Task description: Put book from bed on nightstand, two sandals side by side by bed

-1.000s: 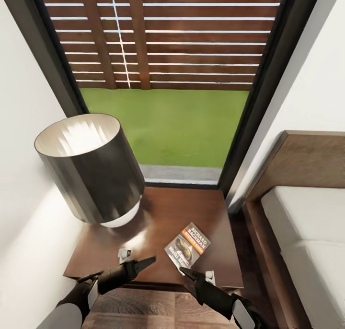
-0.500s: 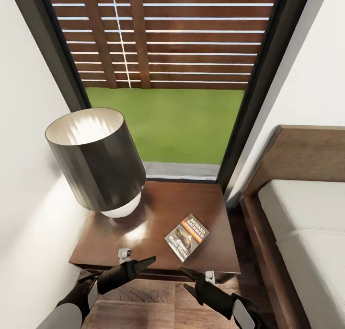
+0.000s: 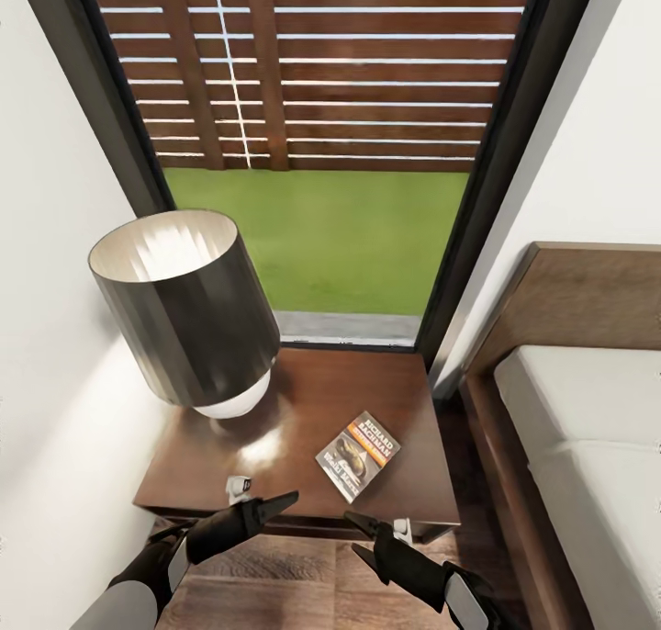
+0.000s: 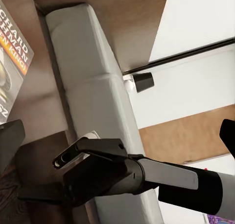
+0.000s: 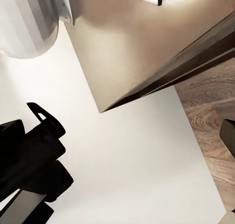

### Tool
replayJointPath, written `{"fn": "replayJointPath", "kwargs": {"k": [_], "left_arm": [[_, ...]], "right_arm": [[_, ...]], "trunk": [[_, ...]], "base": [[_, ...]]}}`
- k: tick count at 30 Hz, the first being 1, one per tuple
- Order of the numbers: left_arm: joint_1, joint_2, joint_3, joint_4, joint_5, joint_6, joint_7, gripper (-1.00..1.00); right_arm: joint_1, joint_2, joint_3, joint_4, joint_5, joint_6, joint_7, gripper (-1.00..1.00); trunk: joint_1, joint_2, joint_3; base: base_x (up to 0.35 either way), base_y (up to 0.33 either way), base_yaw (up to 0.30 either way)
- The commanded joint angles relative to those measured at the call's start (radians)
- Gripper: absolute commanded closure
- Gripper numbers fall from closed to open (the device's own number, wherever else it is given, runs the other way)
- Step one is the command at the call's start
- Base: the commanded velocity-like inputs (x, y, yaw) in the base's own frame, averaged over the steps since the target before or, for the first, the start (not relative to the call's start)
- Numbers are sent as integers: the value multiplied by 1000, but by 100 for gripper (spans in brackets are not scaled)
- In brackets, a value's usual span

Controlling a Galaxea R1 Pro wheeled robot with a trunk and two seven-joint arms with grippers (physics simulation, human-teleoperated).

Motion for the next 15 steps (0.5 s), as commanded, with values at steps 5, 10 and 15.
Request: {"fn": "replayJointPath", "kwargs": {"k": [5, 10, 15], "left_arm": [[-1, -1, 8, -2, -11, 11, -6, -100], [-1, -1, 8, -2, -11, 11, -6, -100], [-1, -1, 8, -2, -11, 11, -6, -100]], "right_arm": [[-1, 1, -4, 0, -2, 7, 1, -100], [-1, 1, -4, 0, -2, 7, 1, -100], [0, 1, -4, 0, -2, 4, 0, -100]], "trunk": [[-19, 35, 15], [-39, 70, 31], [-42, 77, 34]], "base": [[0, 0, 0], [0, 0, 0], [0, 0, 0]]}}
